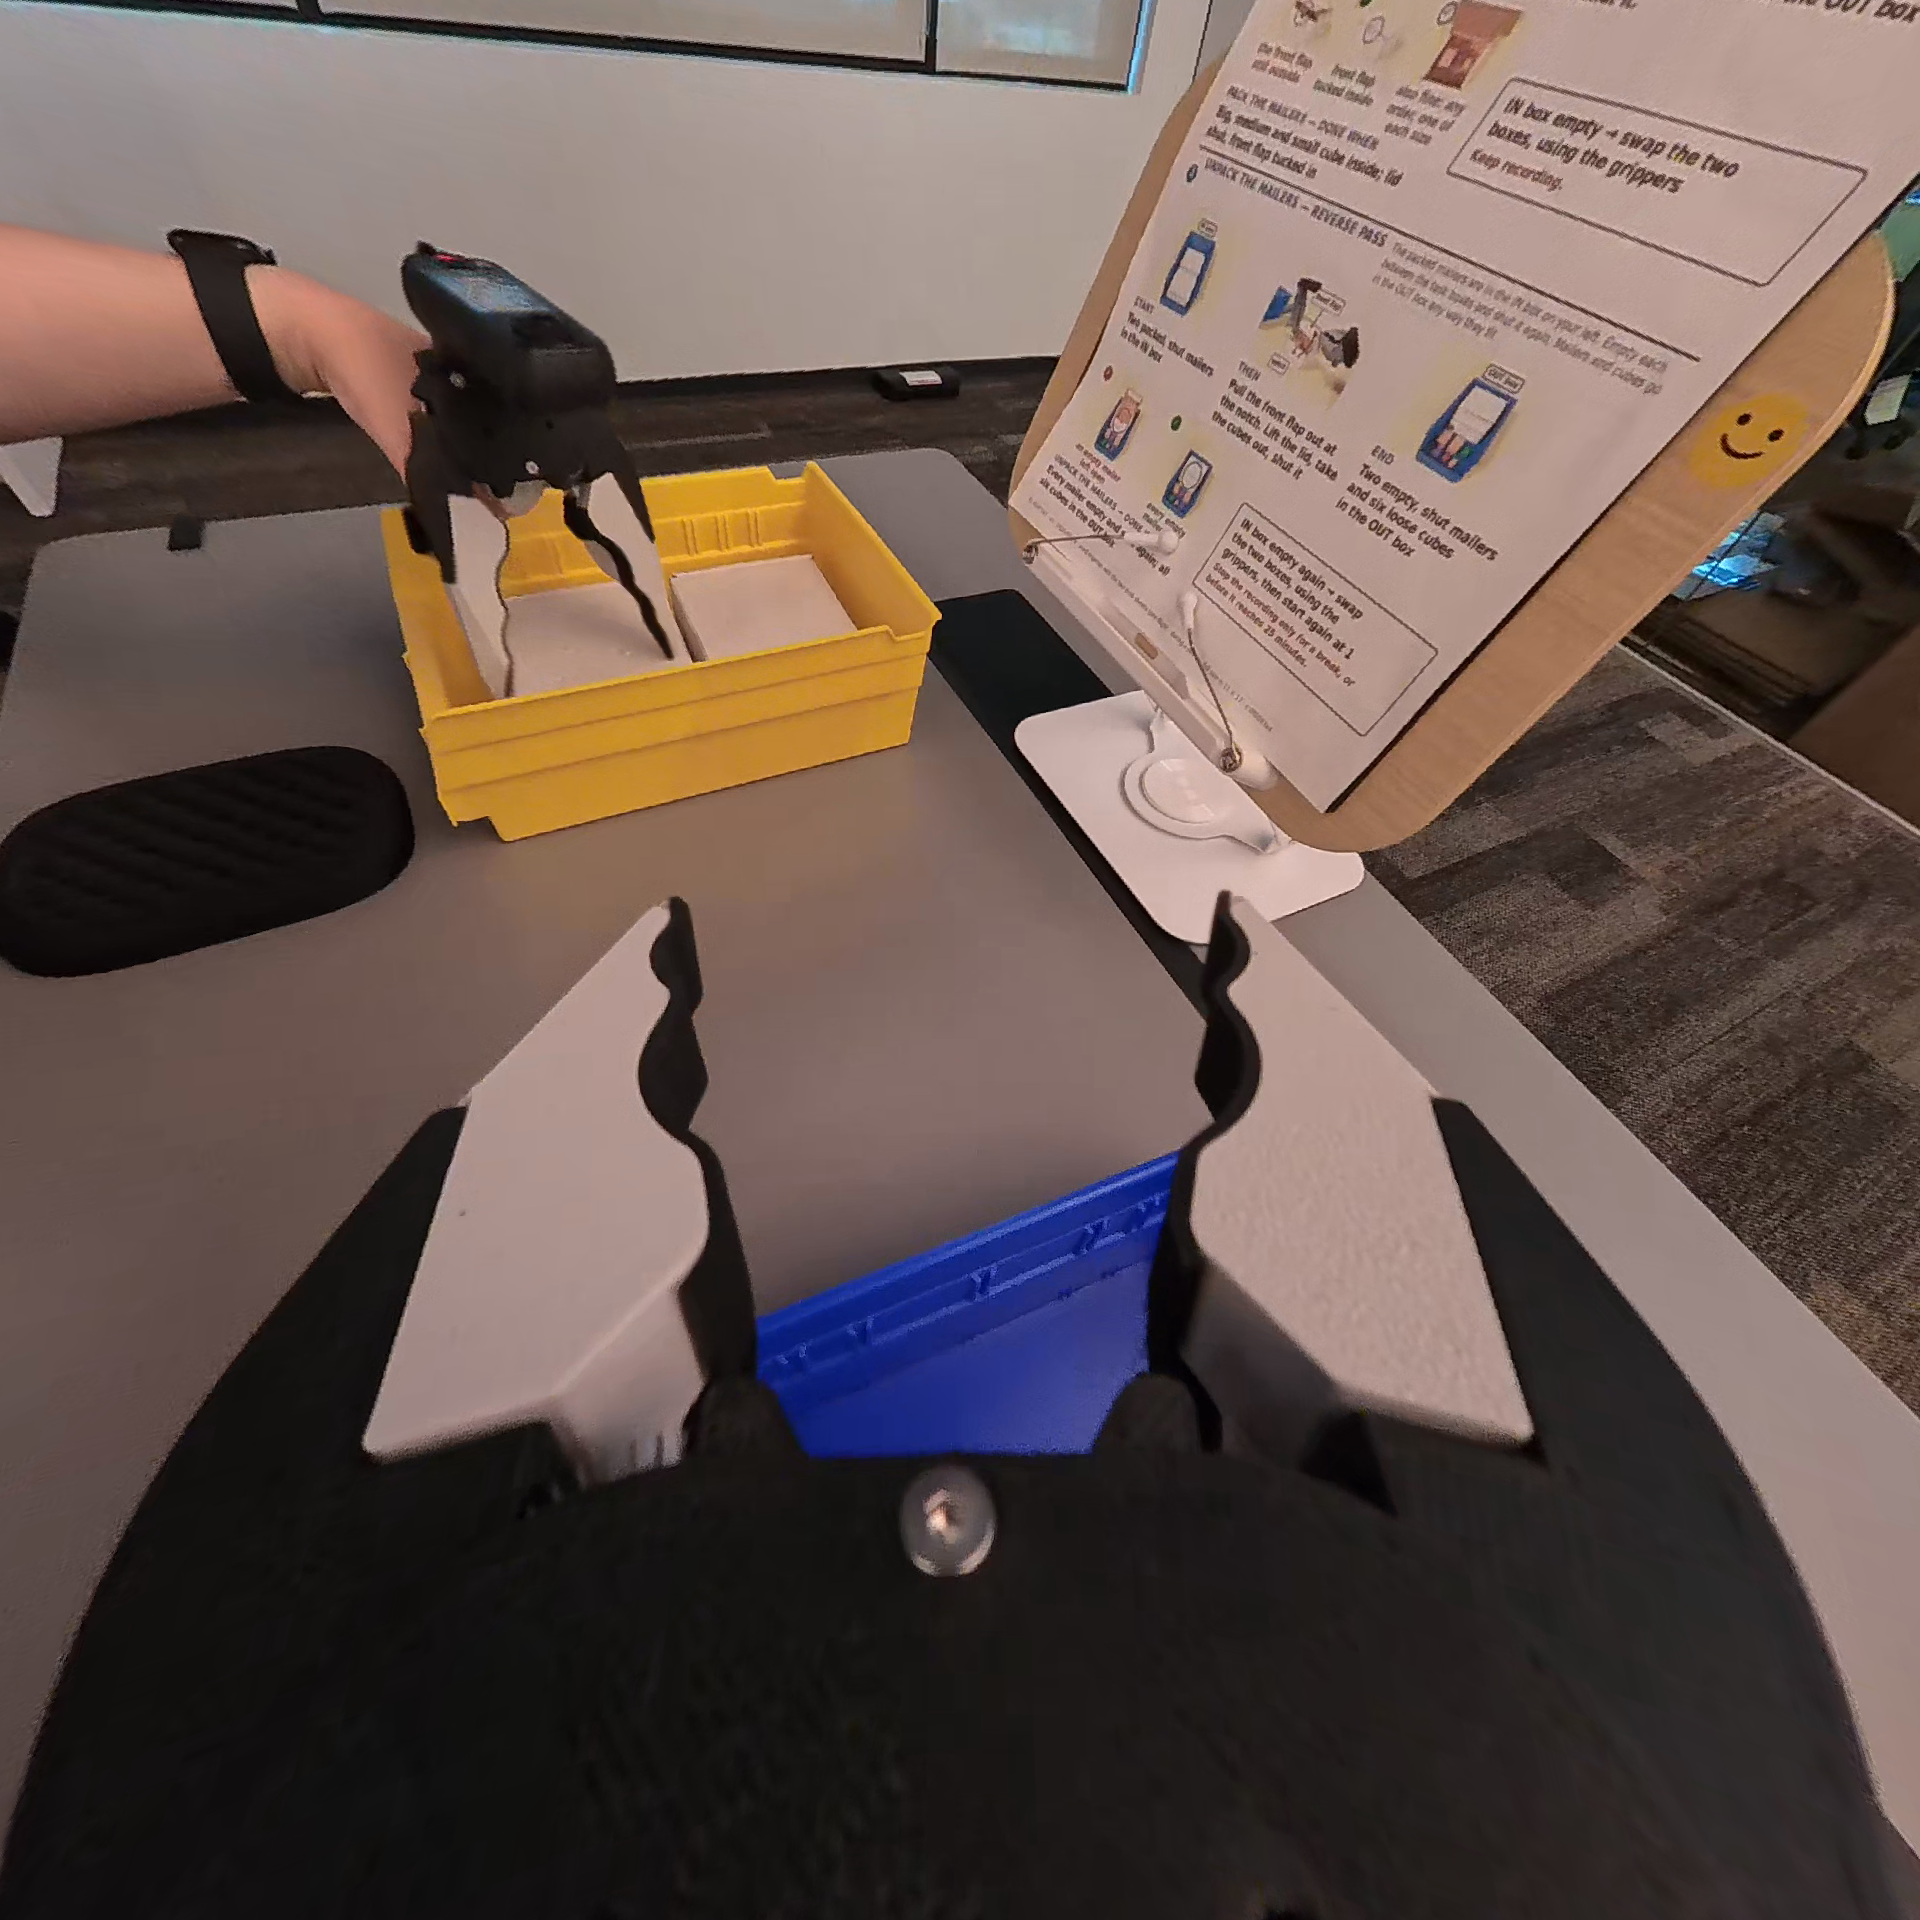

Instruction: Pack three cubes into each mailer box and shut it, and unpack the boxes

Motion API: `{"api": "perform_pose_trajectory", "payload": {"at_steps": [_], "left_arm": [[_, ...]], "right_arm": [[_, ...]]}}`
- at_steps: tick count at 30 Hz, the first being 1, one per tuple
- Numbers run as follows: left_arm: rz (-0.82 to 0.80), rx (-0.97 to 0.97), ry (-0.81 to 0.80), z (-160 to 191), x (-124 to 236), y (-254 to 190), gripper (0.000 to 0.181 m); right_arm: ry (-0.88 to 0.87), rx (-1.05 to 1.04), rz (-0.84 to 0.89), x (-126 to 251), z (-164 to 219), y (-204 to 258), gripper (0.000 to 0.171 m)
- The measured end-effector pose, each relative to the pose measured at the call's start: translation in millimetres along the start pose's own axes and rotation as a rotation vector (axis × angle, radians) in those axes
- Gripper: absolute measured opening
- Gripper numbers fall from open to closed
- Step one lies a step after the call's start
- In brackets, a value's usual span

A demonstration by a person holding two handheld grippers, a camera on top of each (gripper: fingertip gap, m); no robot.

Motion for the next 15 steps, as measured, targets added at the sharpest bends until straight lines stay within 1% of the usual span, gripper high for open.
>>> {"api": "perform_pose_trajectory", "payload": {"at_steps": [3, 7, 11, 15], "left_arm": [[0.02, -0.006, 0.004, 2, 1, -1, 0.106], [0.002, -0.049, 0.076, 5, 2, -3, 0.105], [-0.072, -0.118, 0.103, 7, 3, -2, 0.105], [-0.106, -0.157, 0.151, 9, 1, 2, 0.109]], "right_arm": [[0.0, 0.0, 0.001, 1, 0, 0, 0.097], [0.015, 0.004, 0.005, -2, 2, 0, 0.096], [0.066, 0.032, 0.033, -8, 7, -3, 0.096], [0.094, 0.039, 0.023, -16, 11, -1, 0.096]]}}
Point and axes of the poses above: each gripper's, where its closed fingertips meet, x back along the fingers, z out of its underside, y = z × x across the jaws, the point moved 7 cm from there along x, back along the fingers, and after that the axes turned 5 degrees about -y, right-handed, at the moved point
